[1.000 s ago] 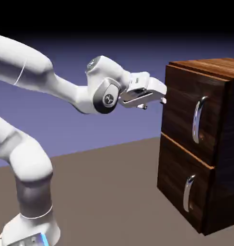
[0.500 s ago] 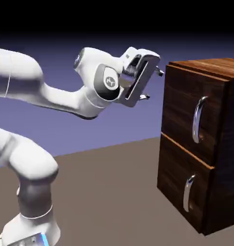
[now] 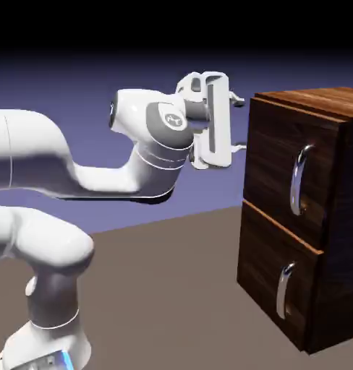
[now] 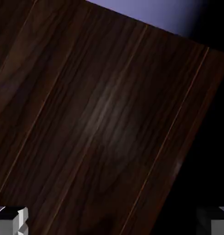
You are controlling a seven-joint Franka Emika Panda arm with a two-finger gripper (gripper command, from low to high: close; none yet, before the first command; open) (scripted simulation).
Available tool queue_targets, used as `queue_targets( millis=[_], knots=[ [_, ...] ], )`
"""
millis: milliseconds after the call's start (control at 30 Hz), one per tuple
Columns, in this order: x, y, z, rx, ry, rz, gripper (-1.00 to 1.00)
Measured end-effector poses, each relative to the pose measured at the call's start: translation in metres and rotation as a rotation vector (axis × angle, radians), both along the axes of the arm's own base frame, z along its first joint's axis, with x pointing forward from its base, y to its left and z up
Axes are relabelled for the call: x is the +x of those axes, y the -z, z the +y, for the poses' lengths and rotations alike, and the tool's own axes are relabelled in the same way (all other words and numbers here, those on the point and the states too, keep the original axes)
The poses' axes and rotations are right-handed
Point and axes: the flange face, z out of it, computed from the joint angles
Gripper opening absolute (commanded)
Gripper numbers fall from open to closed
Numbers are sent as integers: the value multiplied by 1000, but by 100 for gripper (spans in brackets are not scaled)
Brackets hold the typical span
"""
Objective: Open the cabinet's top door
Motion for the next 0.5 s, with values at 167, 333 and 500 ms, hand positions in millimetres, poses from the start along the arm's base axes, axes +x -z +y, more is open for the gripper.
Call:
queue_targets(
  millis=[167, 333, 500],
  knots=[
    [3, 16, -22, -214, -30, -57, 0],
    [10, 39, -44, -427, -52, -106, 0],
    [21, 69, -63, -639, -70, -146, 0]
  ],
)
